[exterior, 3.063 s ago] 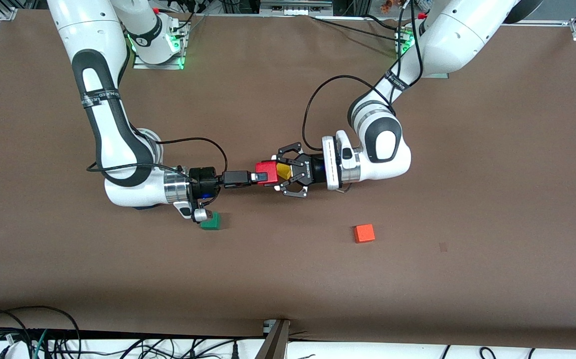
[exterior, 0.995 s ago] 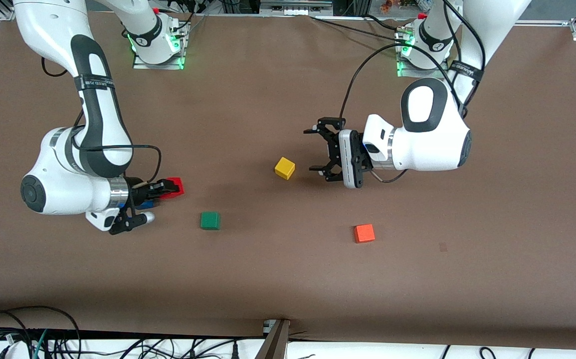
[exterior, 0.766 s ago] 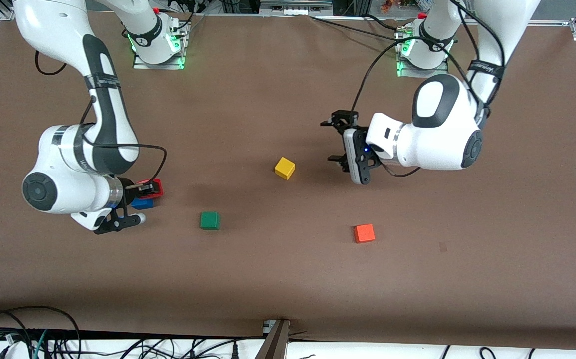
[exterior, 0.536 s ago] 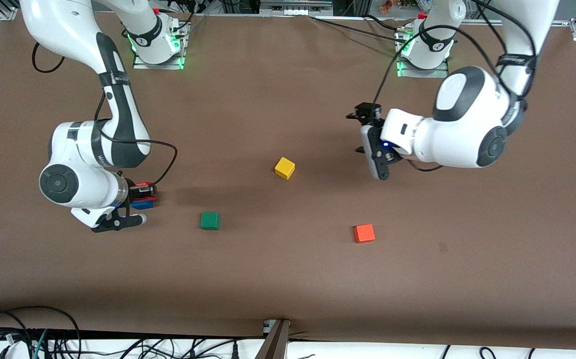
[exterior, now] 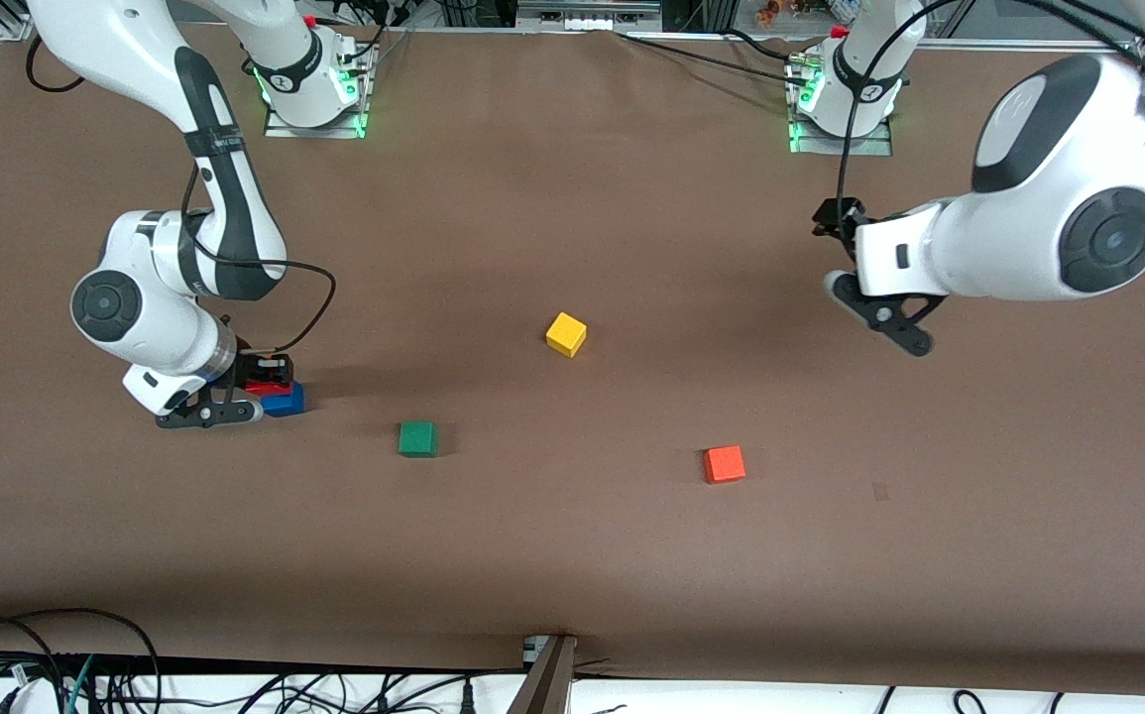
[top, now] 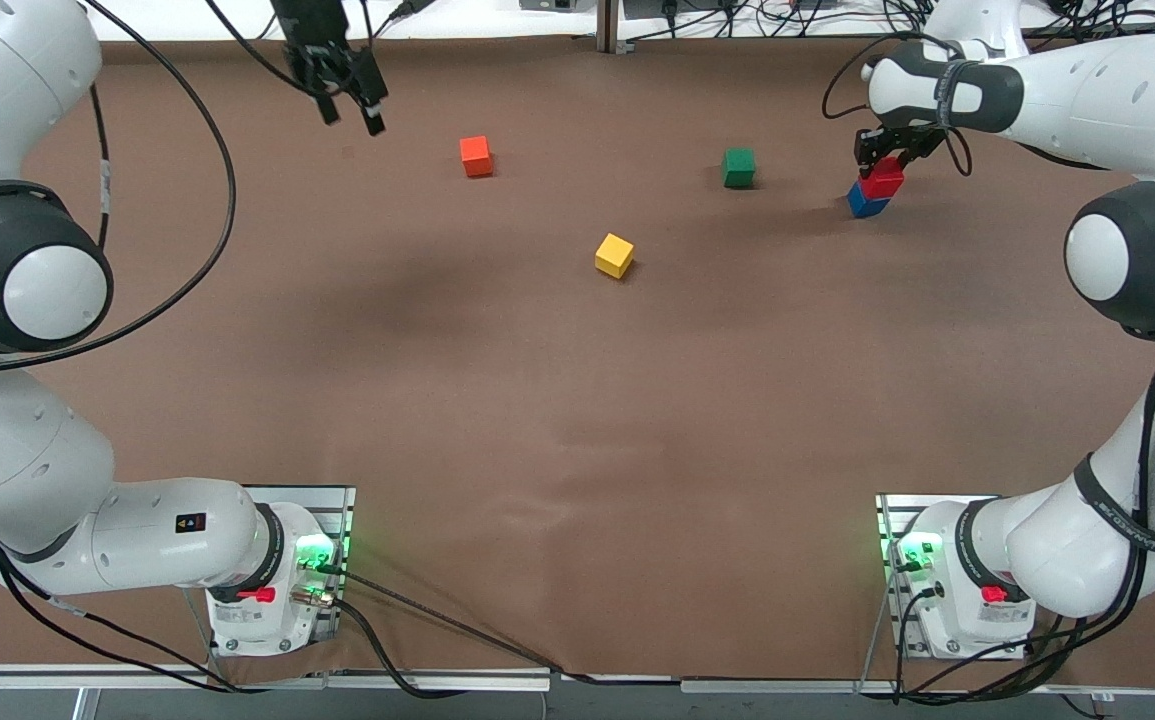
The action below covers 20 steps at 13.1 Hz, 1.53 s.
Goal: Pass red block to right arm, stack on blue
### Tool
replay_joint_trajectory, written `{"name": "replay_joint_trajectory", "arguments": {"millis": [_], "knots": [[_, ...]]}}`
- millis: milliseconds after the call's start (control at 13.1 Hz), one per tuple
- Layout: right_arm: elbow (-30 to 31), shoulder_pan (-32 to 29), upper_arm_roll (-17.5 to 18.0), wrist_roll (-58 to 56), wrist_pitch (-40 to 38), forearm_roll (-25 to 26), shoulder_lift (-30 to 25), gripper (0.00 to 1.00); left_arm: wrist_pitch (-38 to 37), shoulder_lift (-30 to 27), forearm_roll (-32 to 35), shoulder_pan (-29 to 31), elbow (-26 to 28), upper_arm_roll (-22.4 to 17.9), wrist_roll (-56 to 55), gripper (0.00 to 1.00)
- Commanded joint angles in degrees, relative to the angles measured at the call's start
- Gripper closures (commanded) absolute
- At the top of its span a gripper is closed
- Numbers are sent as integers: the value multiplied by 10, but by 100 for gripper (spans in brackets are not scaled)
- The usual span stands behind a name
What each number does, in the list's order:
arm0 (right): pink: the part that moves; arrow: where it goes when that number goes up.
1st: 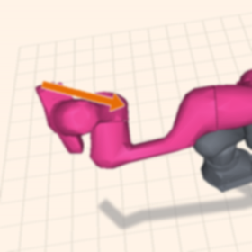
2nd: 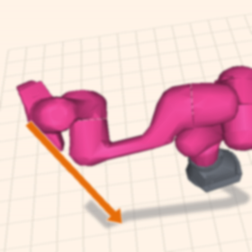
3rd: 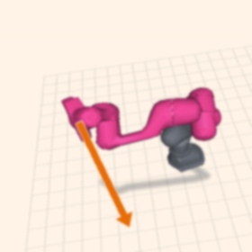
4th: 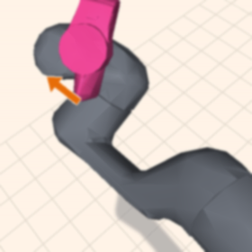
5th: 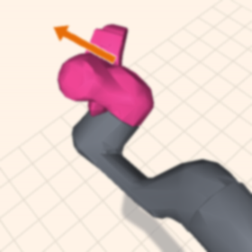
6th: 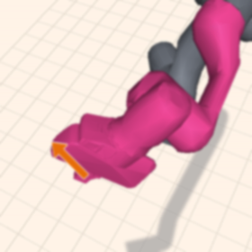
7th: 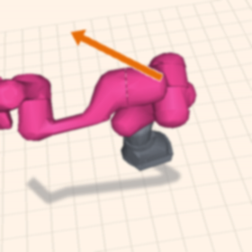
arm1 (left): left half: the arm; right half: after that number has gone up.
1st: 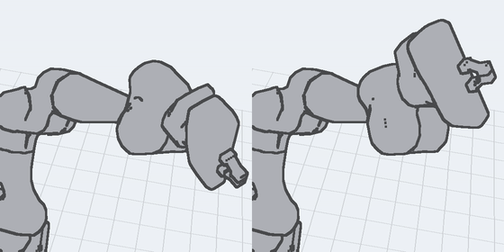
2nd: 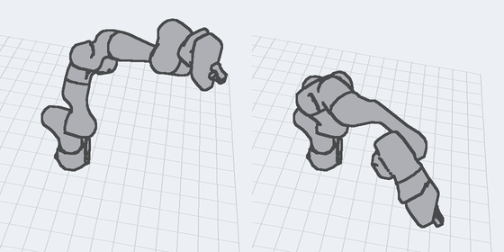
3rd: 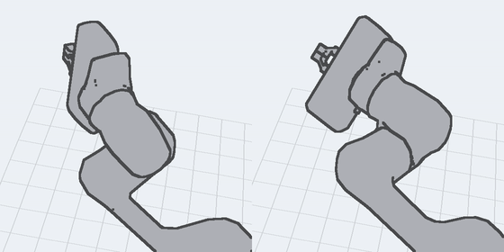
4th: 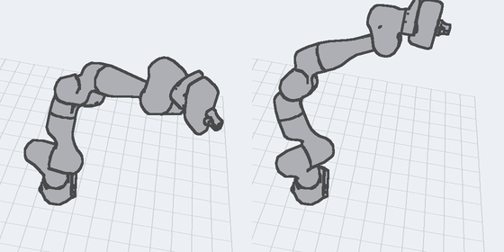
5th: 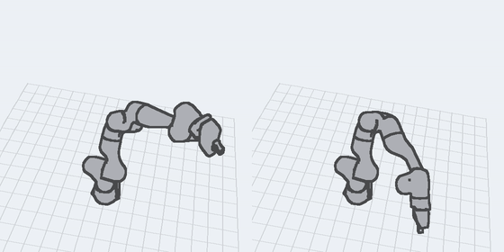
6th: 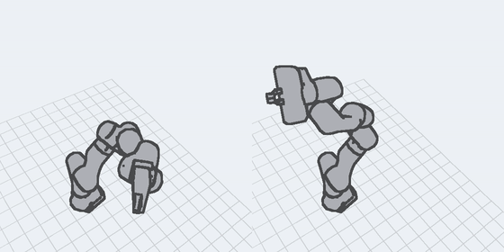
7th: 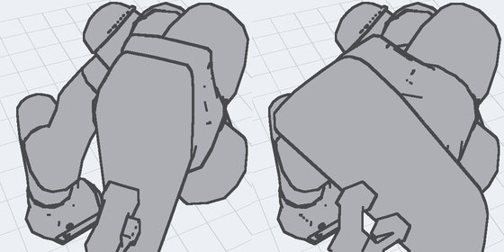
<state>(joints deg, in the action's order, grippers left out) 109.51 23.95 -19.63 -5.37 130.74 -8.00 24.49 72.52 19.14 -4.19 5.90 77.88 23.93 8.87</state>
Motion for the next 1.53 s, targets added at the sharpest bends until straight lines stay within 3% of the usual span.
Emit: {"name": "replay_joint_trajectory", "arguments": {"millis": [0, 153, 306, 383, 536, 689, 1302, 1378, 1455], "knots": [[43, 6, -7, 2, 44, 11, -23, 94, -31, -3, 48, -4, -43, -21, -57, 0], [51, 5, -8, -2, 70, 11, -19, 94, 6, -55, 38, -9, -2, -90, -52, 0], [52, 5, -9, -3, 83, 11, -14, 94, 122, -126, 39, -35, 96, -180, -54, 0], [53, 5, -9, -3, 89, 11, -10, 94, 164, -160, 38, -41, 139, -206, -56, 0], [54, 5, -8, -3, 106, 11, -3, 94, 179, -203, 45, -46, 175, -217, -58, 0], [57, 5, -8, -3, 108, 12, -1, 94, 179, -217, 47, -49, 177, -223, -55, 0], [64, 6, -8, -3, 120, 12, 4, 88, 159, -206, 47, -45, 149, -219, -57, 0], [62, 7, -8, -3, 119, 12, 4, 62, 159, -207, 47, -46, 148, -217, -57, 0], [58, 7, -8, -3, 119, 11, 3, 4, 157, -208, 47, -47, 148, -216, -57, 0]]}}
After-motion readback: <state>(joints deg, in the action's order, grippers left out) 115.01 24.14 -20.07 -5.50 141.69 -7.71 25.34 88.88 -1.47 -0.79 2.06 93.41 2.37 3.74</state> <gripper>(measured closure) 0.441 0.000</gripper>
